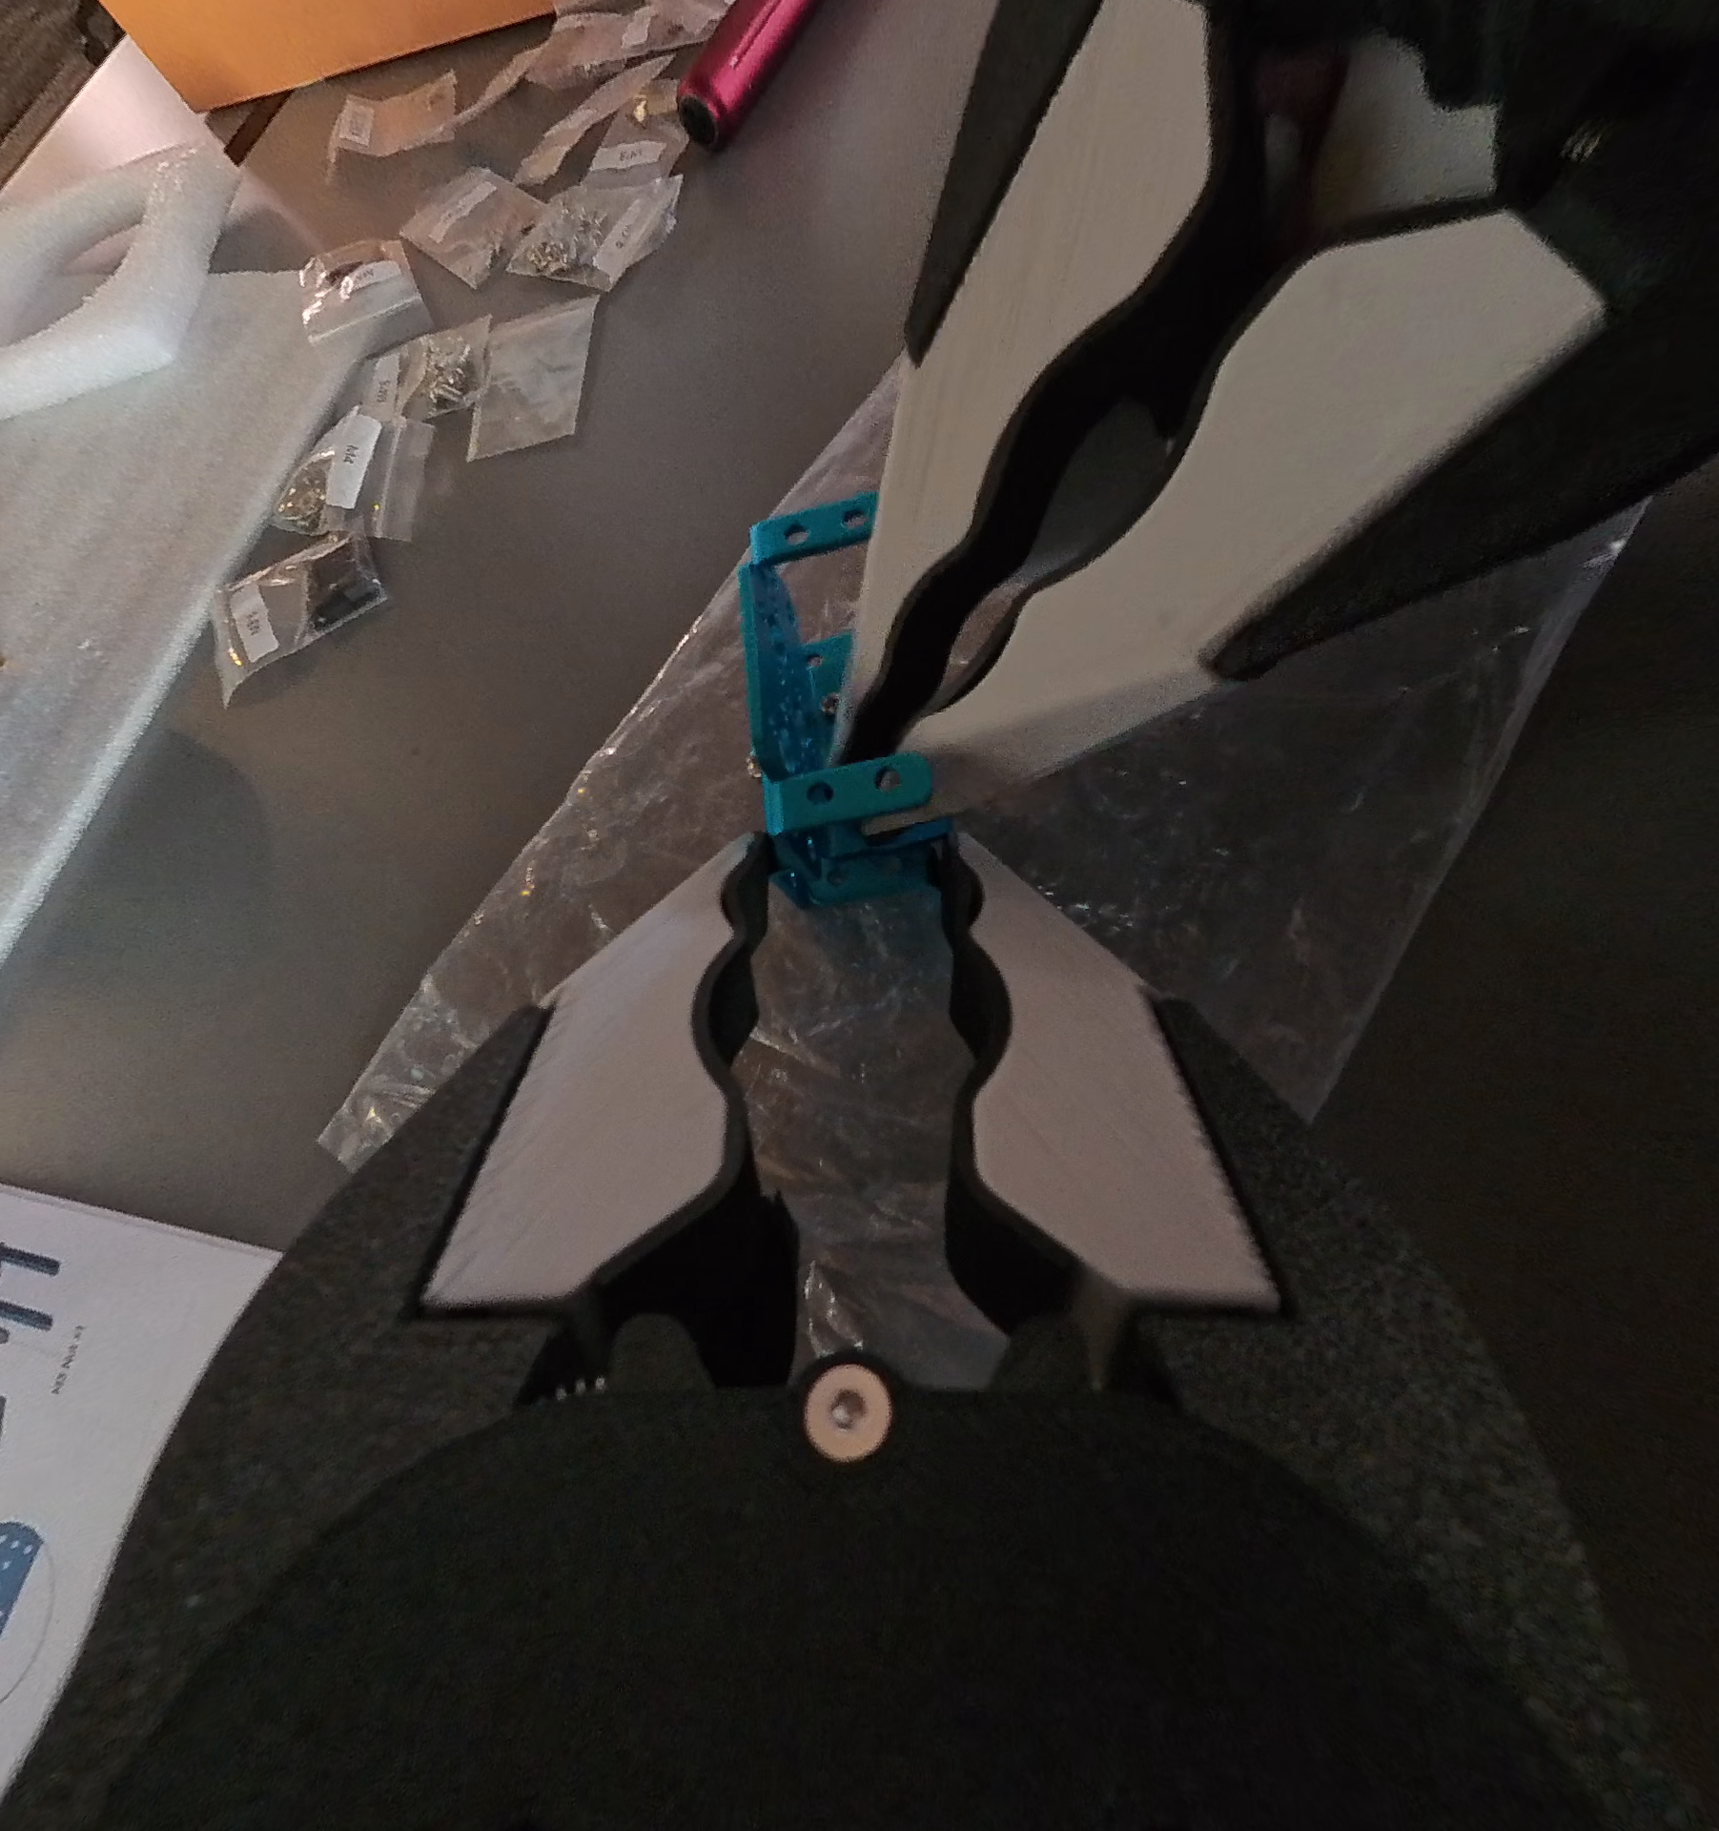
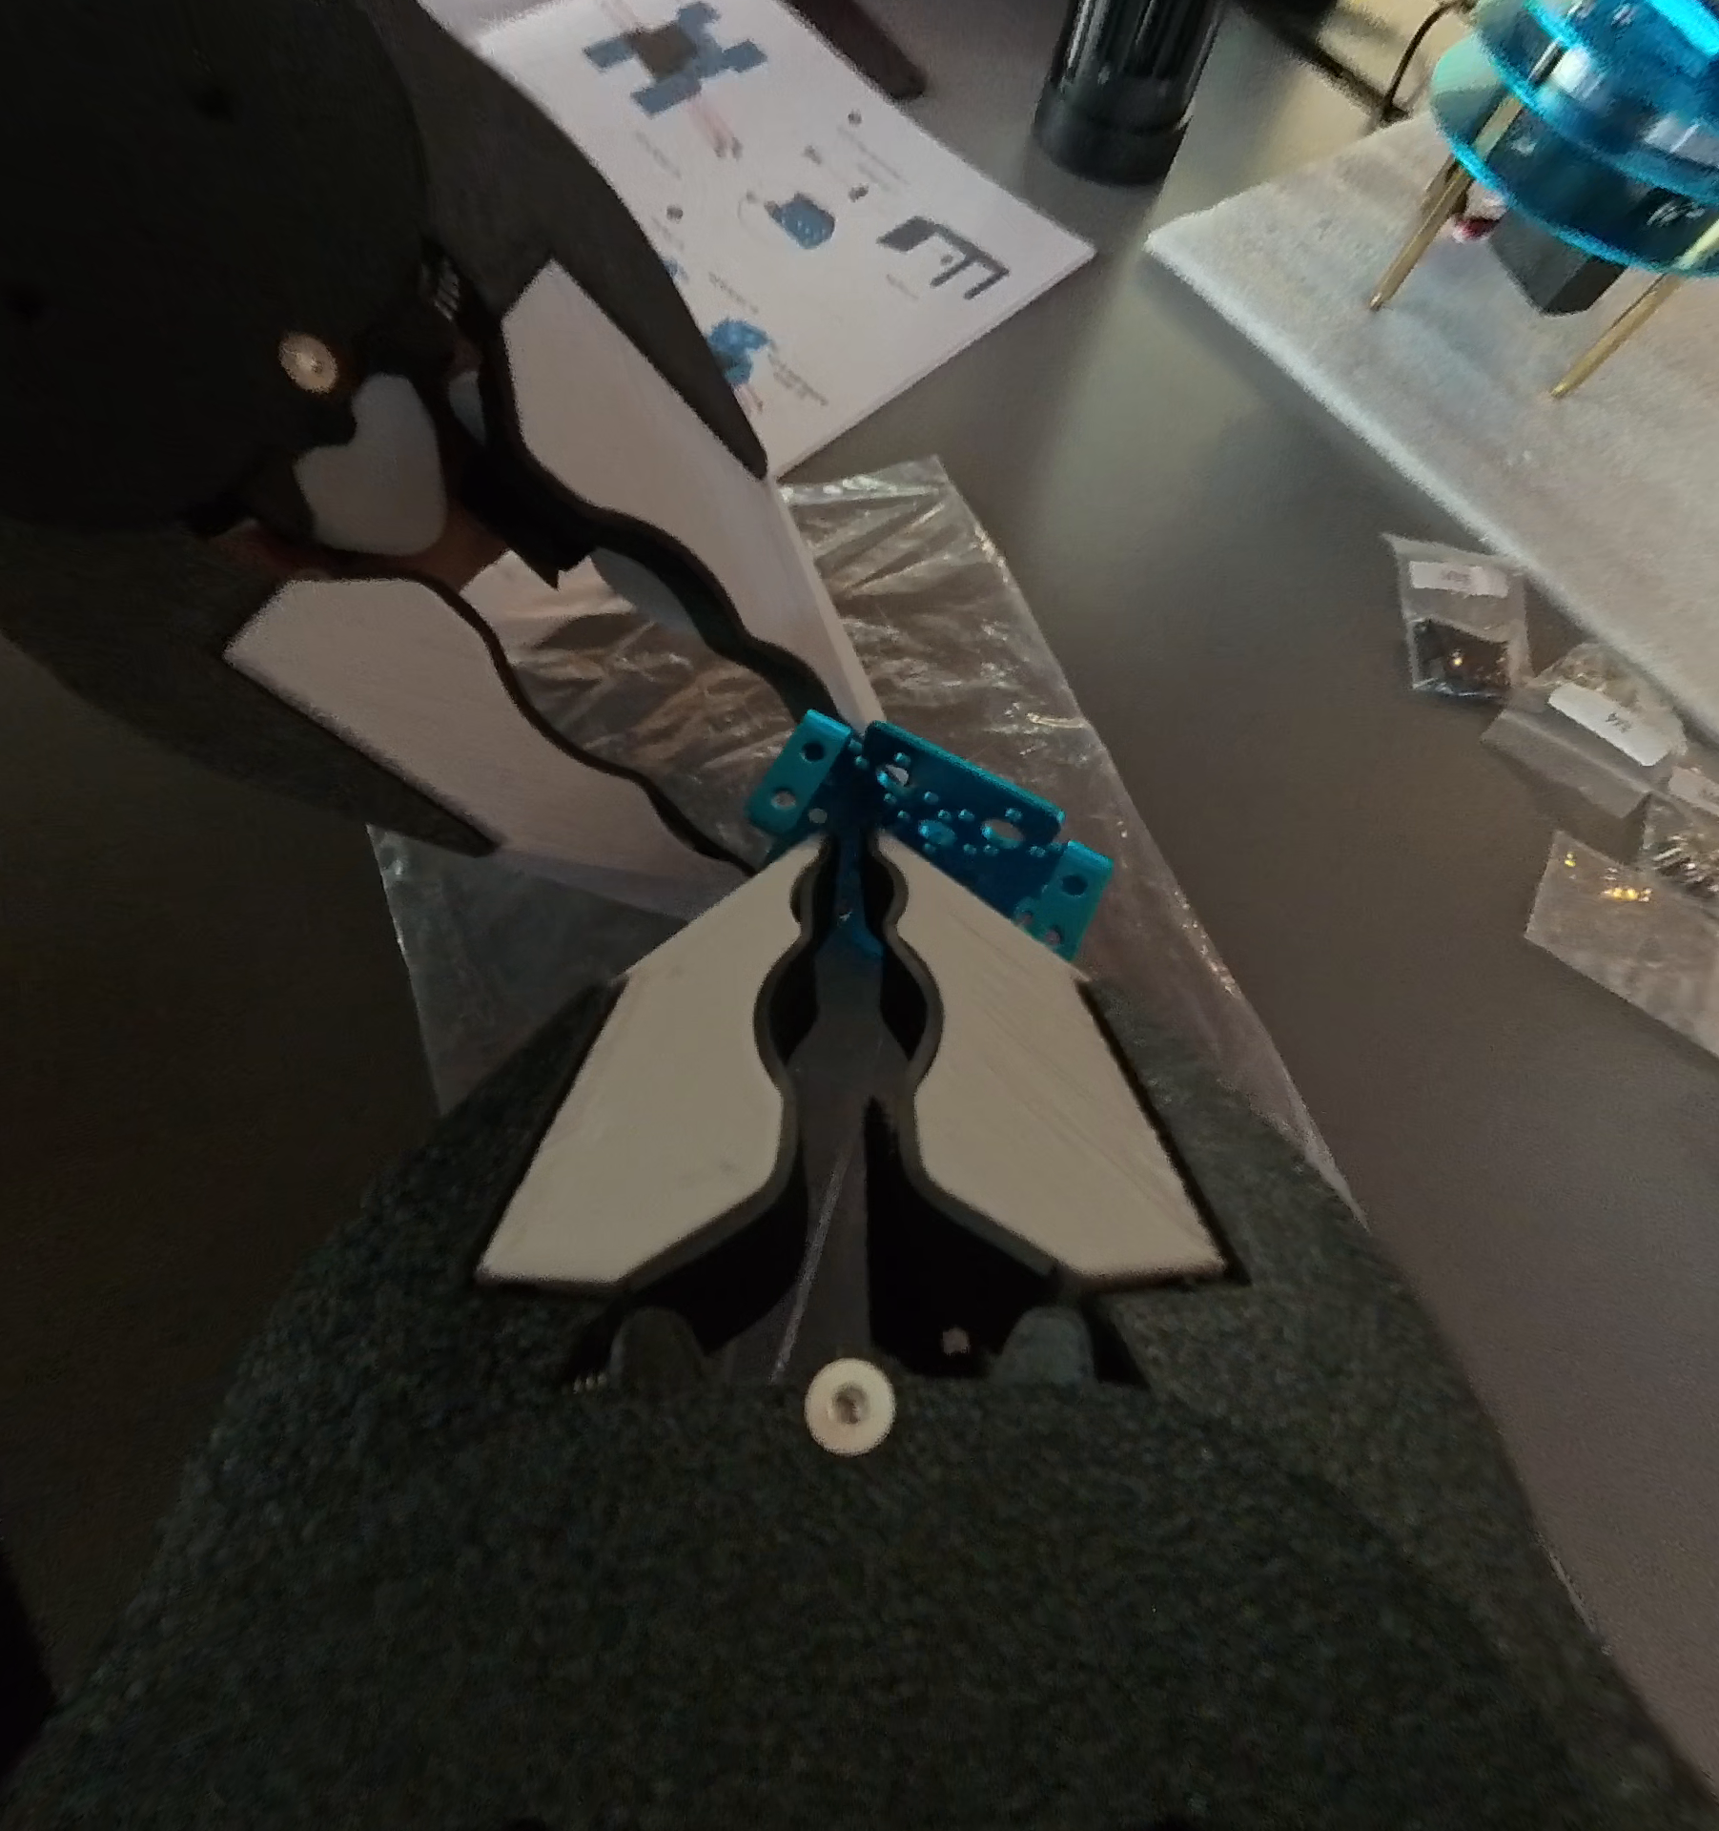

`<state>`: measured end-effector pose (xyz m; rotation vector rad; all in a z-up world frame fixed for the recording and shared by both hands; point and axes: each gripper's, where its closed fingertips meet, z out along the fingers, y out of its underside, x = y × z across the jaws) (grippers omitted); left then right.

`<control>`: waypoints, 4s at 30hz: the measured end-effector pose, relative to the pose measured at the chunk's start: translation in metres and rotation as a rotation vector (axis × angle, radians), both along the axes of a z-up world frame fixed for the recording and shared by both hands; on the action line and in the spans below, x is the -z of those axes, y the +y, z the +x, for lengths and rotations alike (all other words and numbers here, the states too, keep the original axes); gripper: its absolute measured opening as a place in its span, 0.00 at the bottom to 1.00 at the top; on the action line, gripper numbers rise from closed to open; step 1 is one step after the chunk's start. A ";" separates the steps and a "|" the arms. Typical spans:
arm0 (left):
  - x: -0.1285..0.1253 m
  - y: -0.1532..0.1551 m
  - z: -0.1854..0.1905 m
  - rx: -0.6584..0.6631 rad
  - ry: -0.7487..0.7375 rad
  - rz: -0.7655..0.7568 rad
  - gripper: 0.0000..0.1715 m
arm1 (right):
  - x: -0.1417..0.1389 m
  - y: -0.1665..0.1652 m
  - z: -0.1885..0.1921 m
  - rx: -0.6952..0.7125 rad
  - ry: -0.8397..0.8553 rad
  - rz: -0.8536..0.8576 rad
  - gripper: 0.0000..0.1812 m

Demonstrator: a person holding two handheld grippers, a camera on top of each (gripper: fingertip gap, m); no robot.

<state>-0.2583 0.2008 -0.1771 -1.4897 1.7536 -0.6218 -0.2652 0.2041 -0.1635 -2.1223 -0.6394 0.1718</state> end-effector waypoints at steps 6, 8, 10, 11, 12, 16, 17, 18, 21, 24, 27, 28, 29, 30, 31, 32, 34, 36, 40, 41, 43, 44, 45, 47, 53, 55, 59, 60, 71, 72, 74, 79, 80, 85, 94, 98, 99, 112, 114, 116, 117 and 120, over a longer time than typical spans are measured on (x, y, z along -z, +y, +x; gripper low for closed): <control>0.000 0.000 0.000 0.001 0.000 -0.004 0.20 | -0.002 -0.001 0.003 0.000 0.005 -0.020 0.04; 0.000 0.000 0.000 0.001 0.000 -0.006 0.20 | -0.009 0.000 0.004 0.006 0.018 0.006 0.04; 0.000 0.000 0.000 0.001 0.000 -0.003 0.20 | -0.011 -0.001 0.003 -0.004 0.031 0.008 0.05; 0.000 0.000 0.000 0.002 0.000 -0.002 0.20 | -0.010 -0.001 0.001 -0.008 0.035 0.001 0.05; 0.000 0.000 0.000 0.002 0.000 -0.002 0.20 | -0.006 -0.001 0.000 -0.012 0.033 -0.012 0.05; 0.000 0.000 0.000 0.003 0.000 -0.002 0.20 | 0.001 -0.003 -0.001 -0.014 0.064 -0.062 0.05; 0.000 0.000 0.000 0.003 0.000 0.000 0.20 | 0.001 -0.003 -0.001 -0.015 0.065 -0.065 0.05; 0.000 0.000 0.000 0.003 0.000 0.000 0.20 | 0.001 -0.003 -0.001 -0.018 0.061 -0.065 0.04; 0.000 0.000 0.000 0.003 0.000 -0.001 0.20 | -0.006 -0.002 0.000 -0.027 0.041 -0.025 0.05; 0.000 0.000 0.000 0.003 0.000 0.000 0.20 | -0.008 -0.001 0.001 -0.023 0.041 -0.020 0.06; 0.000 0.000 0.000 0.003 0.000 -0.001 0.20 | -0.008 -0.001 0.001 -0.001 0.070 -0.022 0.05; 0.000 0.000 0.000 0.003 0.000 -0.001 0.20 | -0.008 -0.001 0.004 0.016 0.064 -0.016 0.01; 0.000 0.000 0.000 0.003 0.000 -0.001 0.20 | -0.008 0.000 0.007 0.041 0.054 -0.009 0.00; 0.000 0.000 0.000 0.003 0.000 0.000 0.20 | -0.008 0.000 0.009 0.062 0.049 0.001 0.00; 0.000 0.000 0.000 0.003 0.000 0.000 0.20 | -0.007 -0.001 0.009 0.069 0.050 0.008 0.00; 0.000 0.000 0.000 0.003 0.000 0.001 0.20 | -0.007 -0.002 0.008 0.071 0.046 0.014 0.00; 0.000 0.000 0.000 0.003 0.000 0.002 0.20 | -0.007 -0.001 0.008 0.079 0.027 0.027 0.00; 0.000 0.000 0.000 0.003 0.000 0.003 0.20 | -0.009 0.001 0.005 0.074 0.037 0.034 0.00; 0.000 0.000 0.000 0.002 0.000 0.006 0.20 | 0.000 0.002 0.004 0.071 0.032 -0.001 0.00; 0.000 0.000 0.000 0.003 0.000 0.006 0.20 | 0.000 0.002 0.004 0.071 0.042 -0.014 0.00; 0.000 0.000 0.000 0.002 0.000 0.006 0.20 | 0.000 0.002 0.004 0.072 0.081 -0.040 0.00; 0.000 0.000 0.000 0.001 -0.001 0.006 0.20 | 0.000 0.002 0.004 0.069 0.085 -0.045 0.00; 0.000 0.000 0.000 0.001 0.000 0.005 0.20 | 0.000 0.002 0.004 0.070 0.084 -0.043 0.00; 0.000 0.000 0.000 0.002 0.000 0.002 0.20 | -0.004 0.000 0.003 0.061 0.109 -0.040 0.00; 0.000 0.000 0.000 0.001 0.000 -0.006 0.20 | -0.040 -0.022 0.034 0.049 0.112 0.048 0.00; -0.003 0.001 -0.001 -0.011 -0.016 -0.005 0.27 | -0.045 -0.030 0.046 0.032 0.095 0.073 0.00; -0.019 -0.009 -0.004 0.031 -0.052 -0.069 0.37 | -0.050 -0.030 0.063 -0.016 0.060 0.090 0.00; -0.024 -0.010 -0.005 0.031 -0.058 -0.077 0.39 | -0.046 -0.031 0.067 -0.039 0.053 0.074 0.00; -0.085 -0.018 -0.022 -0.121 -0.094 -0.157 0.18 | -0.022 -0.022 0.081 -0.532 0.161 -0.192 0.12; -0.085 -0.020 -0.020 -0.121 -0.045 -0.200 0.18 | -0.021 -0.019 0.080 -0.541 0.188 -0.210 0.13; -0.079 -0.021 -0.014 -0.131 0.075 -0.241 0.18 | -0.025 -0.012 0.079 -0.538 0.256 -0.158 0.12; -0.060 -0.017 0.006 -0.147 0.360 -0.335 0.14 | -0.029 -0.027 0.085 -0.502 0.368 -0.126 0.09; -0.056 -0.012 0.008 -0.155 0.426 -0.321 0.14 | -0.026 -0.027 0.087 -0.494 0.348 -0.125 0.09; -0.045 -0.005 0.013 -0.115 0.680 -0.224 0.13 | -0.028 -0.025 0.088 -0.483 0.372 -0.140 0.09; -0.029 0.002 0.021 -0.114 0.856 -0.125 0.13 | -0.031 -0.017 0.099 -0.442 0.446 -0.174 0.08; -0.021 0.004 0.020 -0.078 0.872 -0.111 0.03 | -0.032 -0.018 0.099 -0.447 0.459 -0.179 0.08; -0.020 0.004 0.019 -0.072 0.871 -0.110 0.02 | -0.032 -0.018 0.098 -0.451 0.459 -0.181 0.08; -0.051 0.005 0.027 -0.008 0.494 -0.211 0.01 | -0.037 -0.024 0.094 -0.485 0.450 -0.167 0.08; -0.059 0.003 0.030 -0.010 0.400 -0.283 0.01 | -0.036 -0.025 0.091 -0.502 0.452 -0.170 0.09; -0.065 0.001 0.033 -0.003 0.316 -0.349 0.01 | -0.038 -0.028 0.086 -0.524 0.471 -0.171 0.09; -0.069 0.000 0.034 0.002 0.275 -0.379 0.01 | -0.039 -0.029 0.082 -0.537 0.482 -0.171 0.10; -0.079 -0.003 0.039 0.035 0.146 -0.474 0.01 | -0.046 -0.034 0.075 -0.577 0.520 -0.161 0.10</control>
